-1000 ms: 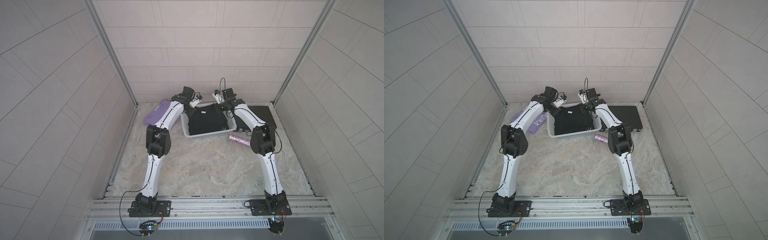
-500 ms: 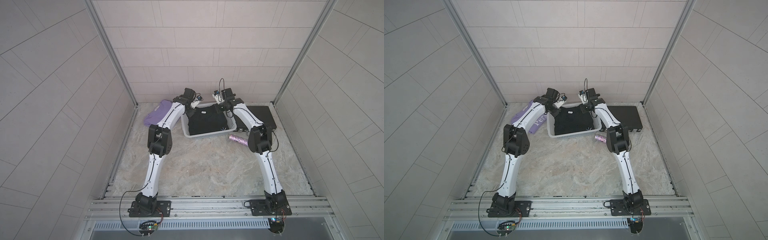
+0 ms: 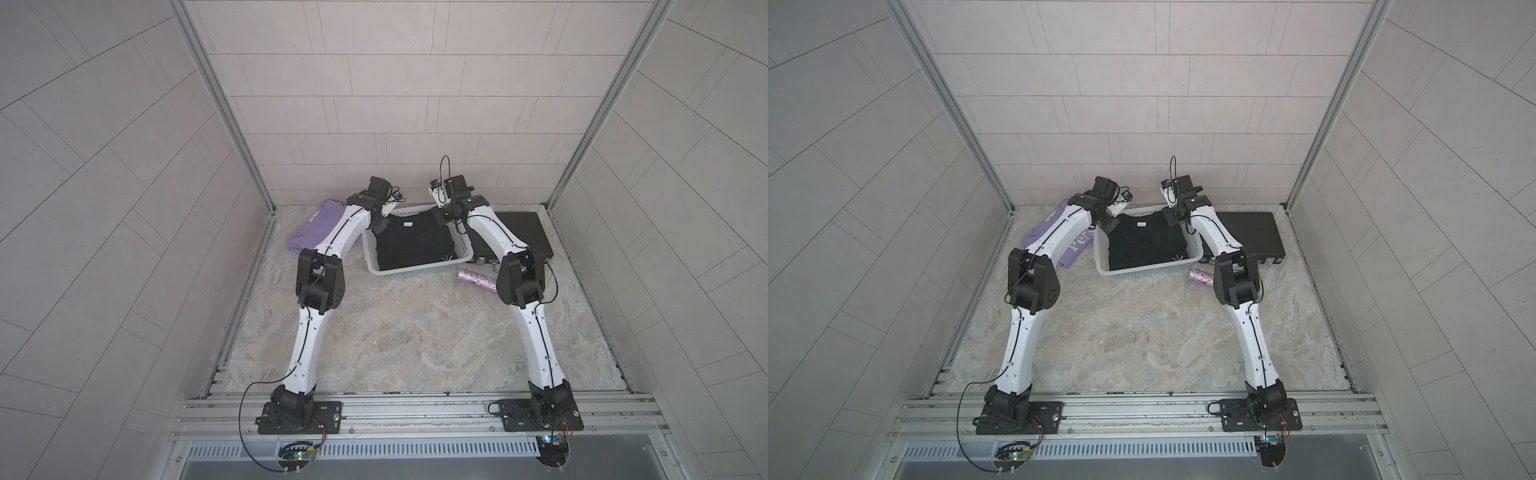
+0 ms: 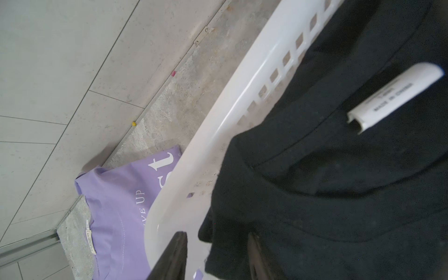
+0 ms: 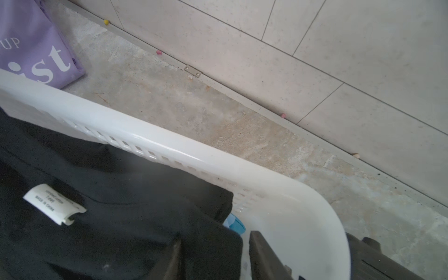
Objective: Put the folded t-shirts into the basket
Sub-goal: Place the T-shirt in the bin.
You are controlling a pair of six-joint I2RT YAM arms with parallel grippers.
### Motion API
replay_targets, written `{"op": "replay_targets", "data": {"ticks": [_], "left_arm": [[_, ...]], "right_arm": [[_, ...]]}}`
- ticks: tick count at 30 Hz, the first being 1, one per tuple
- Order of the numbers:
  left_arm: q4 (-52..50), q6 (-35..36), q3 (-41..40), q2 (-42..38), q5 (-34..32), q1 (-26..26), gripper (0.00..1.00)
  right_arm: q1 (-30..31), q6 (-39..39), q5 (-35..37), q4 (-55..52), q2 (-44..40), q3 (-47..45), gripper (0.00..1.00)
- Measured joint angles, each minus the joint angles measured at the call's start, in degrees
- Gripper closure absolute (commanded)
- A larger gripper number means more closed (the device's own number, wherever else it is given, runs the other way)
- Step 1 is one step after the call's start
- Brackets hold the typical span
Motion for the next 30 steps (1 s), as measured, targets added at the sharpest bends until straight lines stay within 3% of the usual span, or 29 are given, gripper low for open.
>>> {"op": "replay_targets", "data": {"ticks": [10, 17, 22, 30], "left_arm": [[0.5, 0.8, 0.0, -0.3, -3.4, -0.4, 0.45], [0.8, 1.0, 0.0, -2.5, -4.2, -0.4, 0.39], [1.3, 0.8, -1.5, -6.0, -3.9, -0.4, 0.37], [1.1, 0.1, -5.1, -10.7, -4.2, -0.3, 0.36]], "right_arm": [[-0.9, -2.2, 0.9, -0.3, -5.2, -2.2, 0.43], [-0.3, -2.8, -4.4, 1.2, -13.0, -11.2, 0.43], [0.3, -1.0, -4.5, 3.1, -14.4, -14.8, 0.42], [0.1, -0.5, -12.9, 2.1, -11.6, -10.9, 0.53]]}}
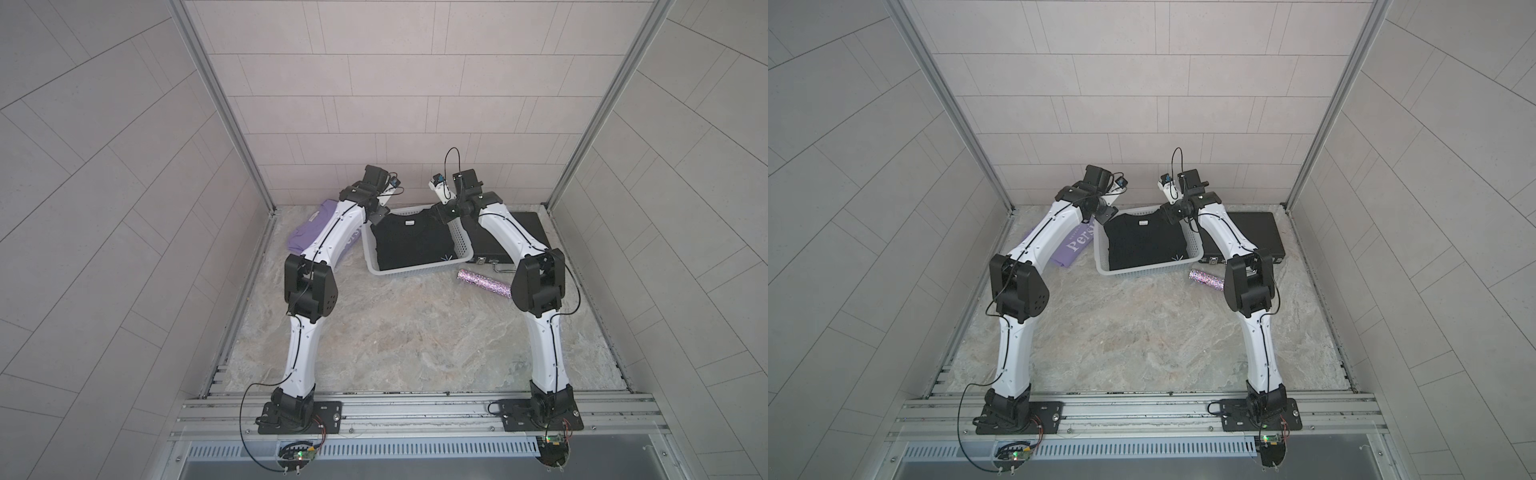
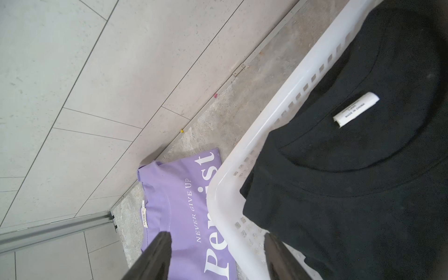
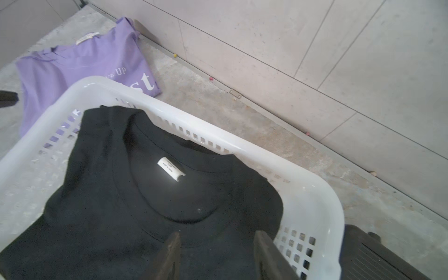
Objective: Put the folded t-shirts into the basket
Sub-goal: Place the T-shirt in the bin.
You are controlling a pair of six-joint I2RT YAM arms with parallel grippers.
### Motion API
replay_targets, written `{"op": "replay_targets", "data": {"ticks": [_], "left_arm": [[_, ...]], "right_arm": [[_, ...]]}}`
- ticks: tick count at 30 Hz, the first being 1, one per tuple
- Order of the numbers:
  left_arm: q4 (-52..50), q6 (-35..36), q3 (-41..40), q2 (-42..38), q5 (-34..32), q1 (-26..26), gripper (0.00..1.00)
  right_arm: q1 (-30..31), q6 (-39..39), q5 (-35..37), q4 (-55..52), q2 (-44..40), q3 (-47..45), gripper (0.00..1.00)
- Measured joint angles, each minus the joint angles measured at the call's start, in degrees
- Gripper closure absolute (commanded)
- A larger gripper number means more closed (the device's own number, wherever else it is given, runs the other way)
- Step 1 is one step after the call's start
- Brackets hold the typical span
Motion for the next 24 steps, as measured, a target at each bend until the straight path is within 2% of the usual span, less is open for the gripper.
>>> {"op": "replay_targets", "data": {"ticks": [6, 9, 16, 24], "left_arm": [[0.0, -1.0, -8.8, -5.7, 1.2, 1.5, 0.34], [0.1, -1.9, -13.3, -9.2, 2.6, 3.7, 0.34], [0.2, -5.5, -19.3, -14.0, 7.3, 12.4, 0.32], [0.9, -9.5, -25.8, -14.3, 14.5, 23.4, 0.28]], "right_arm": [[0.0, 1.6, -1.5, -1.0, 6.6, 6.2, 0.55], [-0.2, 2.1, -0.8, -2.1, 11.5, 11.3, 0.53], [-0.4, 2.0, 0.5, -4.9, 19.1, 17.7, 0.48], [-0.4, 0.8, -2.4, -9.5, 16.9, 17.9, 0.40]]}}
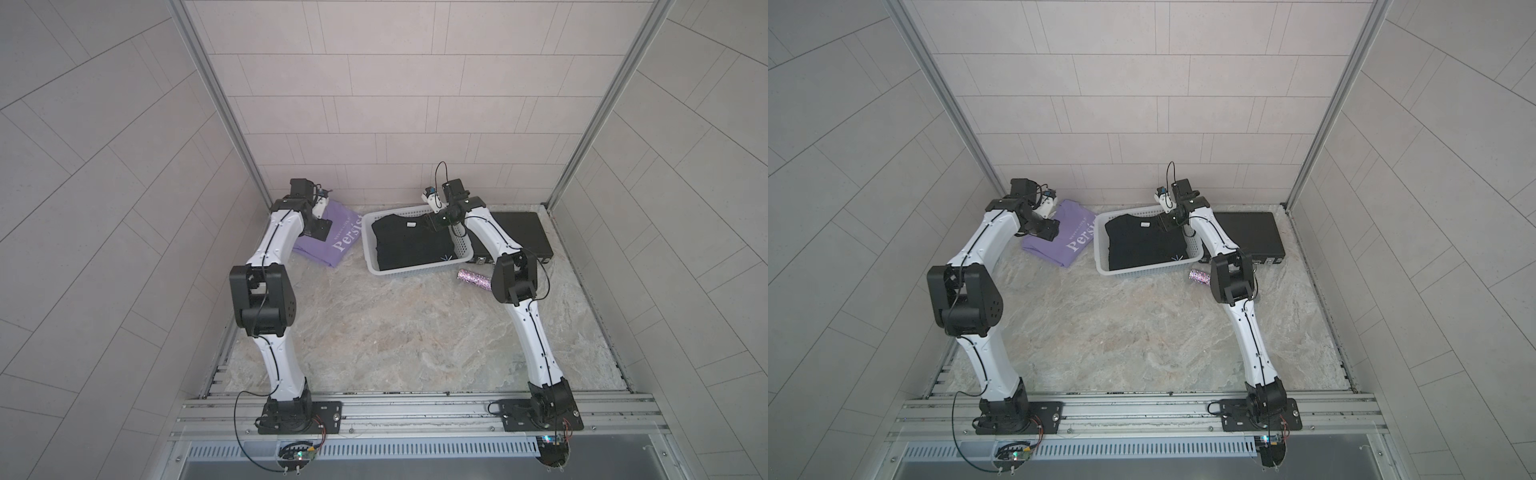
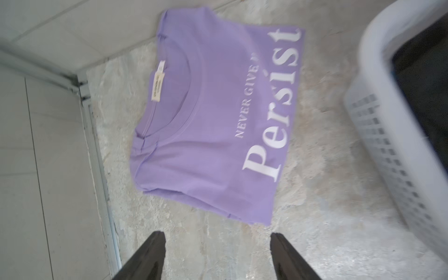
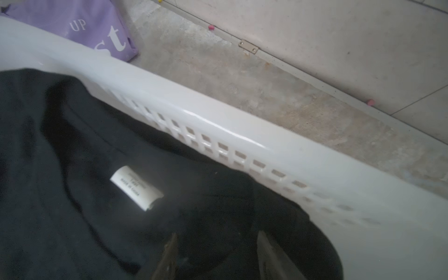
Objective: Put the folded t-shirts into the basket
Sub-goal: Place the T-shirt in the bin.
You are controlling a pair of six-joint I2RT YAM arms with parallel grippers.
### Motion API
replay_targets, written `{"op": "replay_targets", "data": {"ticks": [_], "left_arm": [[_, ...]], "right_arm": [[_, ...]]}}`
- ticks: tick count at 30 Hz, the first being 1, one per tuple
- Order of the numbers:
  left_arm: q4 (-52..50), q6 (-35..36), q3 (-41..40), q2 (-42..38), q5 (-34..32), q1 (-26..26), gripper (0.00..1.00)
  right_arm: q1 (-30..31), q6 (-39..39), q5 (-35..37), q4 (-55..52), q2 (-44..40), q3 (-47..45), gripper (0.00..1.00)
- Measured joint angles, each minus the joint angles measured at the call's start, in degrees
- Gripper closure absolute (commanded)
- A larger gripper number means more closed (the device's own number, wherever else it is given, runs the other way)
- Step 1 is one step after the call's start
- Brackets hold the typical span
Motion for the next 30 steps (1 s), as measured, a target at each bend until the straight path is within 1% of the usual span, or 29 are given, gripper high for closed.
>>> {"op": "replay_targets", "data": {"ticks": [3, 5, 7, 10, 13, 17, 21, 23, 27, 30], "left_arm": [[0.6, 0.5, -3.5, 0.1, 1.1, 1.4, 0.27], [0.6, 1.1, -4.5, 0.5, 2.1, 0.9, 0.27], [1.0, 1.9, -4.7, 1.2, 2.9, 0.0, 0.29], [1.8, 3.4, -4.7, 2.7, 3.5, -1.3, 0.34], [2.1, 4.5, -4.5, 5.4, 3.4, -2.8, 0.36], [1.9, 5.5, -2.4, 10.7, 3.1, -4.2, 0.38], [1.6, 6.4, -0.7, 14.3, 2.7, -4.9, 0.42], [1.5, 6.8, -0.3, 14.9, 2.1, -5.1, 0.47], [1.8, 7.6, -0.2, 15.1, 0.6, -5.1, 0.63], [3.5, 8.4, -1.7, 14.9, -0.1, -5.1, 0.72]], "right_arm": [[0.2, -0.2, -1.7, -1.2, -4.7, -2.9, 0.36], [0.4, -0.3, -2.8, -1.4, -8.4, -5.1, 0.36], [0.7, -0.3, -3.8, -1.3, -12.3, -7.2, 0.35], [0.9, -0.4, -4.9, -1.3, -17.7, -10.9, 0.35], [1.2, -1.0, -5.1, -1.2, -22.4, -15.1, 0.35], [1.1, -2.1, -5.0, -1.1, -26.3, -20.7, 0.34], [1.1, -2.4, -5.0, -0.9, -28.7, -26.5, 0.35], [1.1, -2.5, -5.0, -0.9, -29.7, -29.2, 0.34], [1.1, -2.6, -5.0, -0.5, -31.9, -33.1, 0.34], [1.1, -2.7, -5.0, -0.4, -34.0, -35.7, 0.34]]}}
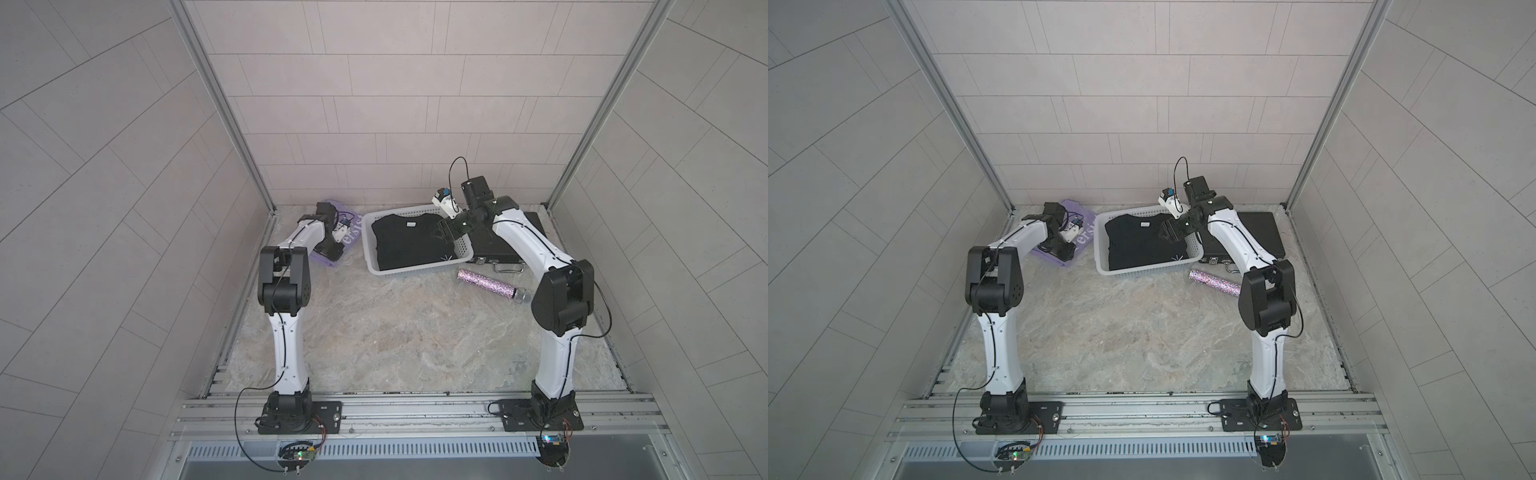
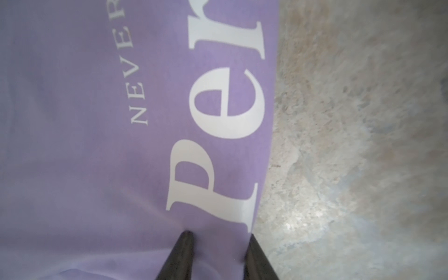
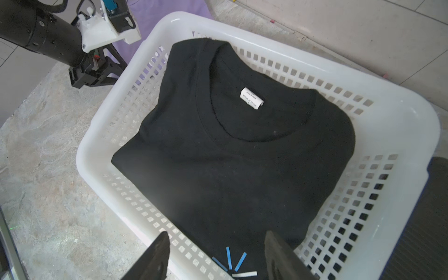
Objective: Put the folded t-shirts into the basket
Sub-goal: Move the T-shirt to the center of the board.
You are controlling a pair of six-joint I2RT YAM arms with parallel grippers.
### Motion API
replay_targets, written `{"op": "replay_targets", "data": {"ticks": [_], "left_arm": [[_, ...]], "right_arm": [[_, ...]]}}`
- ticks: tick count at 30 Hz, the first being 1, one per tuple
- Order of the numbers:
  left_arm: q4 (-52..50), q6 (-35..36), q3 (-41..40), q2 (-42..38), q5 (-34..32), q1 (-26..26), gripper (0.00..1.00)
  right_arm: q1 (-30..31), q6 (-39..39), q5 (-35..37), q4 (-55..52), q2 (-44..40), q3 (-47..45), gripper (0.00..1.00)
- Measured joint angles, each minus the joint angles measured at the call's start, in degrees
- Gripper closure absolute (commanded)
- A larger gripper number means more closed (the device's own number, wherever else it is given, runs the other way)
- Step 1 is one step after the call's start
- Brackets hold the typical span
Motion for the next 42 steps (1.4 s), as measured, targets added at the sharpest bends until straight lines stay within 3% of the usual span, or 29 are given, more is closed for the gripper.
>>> {"op": "replay_targets", "data": {"ticks": [4, 10, 20, 26, 30, 34, 38, 42], "left_arm": [[4.5, 1.2, -6.4, -3.3, -0.4, 0.0, 0.84], [7.5, 4.8, -18.3, -11.4, 0.4, 0.0, 0.94], [6.0, 13.6, -42.4, -31.6, 4.9, 0.0, 0.99], [1.3, 19.5, -55.1, -48.3, 8.4, -0.5, 0.98], [-3.5, 23.1, -60.4, -56.4, 9.2, -0.8, 0.87], [-7.9, 24.6, -60.7, -60.0, 8.7, -0.9, 0.60], [-13.4, 23.6, -55.6, -60.6, 11.0, -0.9, 0.33], [-14.8, 19.0, -47.8, -58.8, 14.8, -0.3, 0.30]], "right_arm": [[0.0, -0.3, 0.1, 0.2, -3.2, -3.0, 0.34], [0.0, -0.6, 0.5, 0.5, -7.2, -6.3, 0.34], [0.0, -2.2, 3.3, 0.5, -11.6, -13.4, 0.35], [0.0, -3.0, 4.5, 0.5, -13.1, -16.3, 0.35], [0.0, -3.5, 4.9, 0.7, -13.4, -17.0, 0.35], [0.0, -3.9, 4.8, 0.9, -13.5, -17.7, 0.35], [0.0, -4.9, 4.2, 1.4, -14.5, -19.1, 0.35], [0.0, -5.5, 3.7, 2.6, -16.6, -21.4, 0.35]]}}
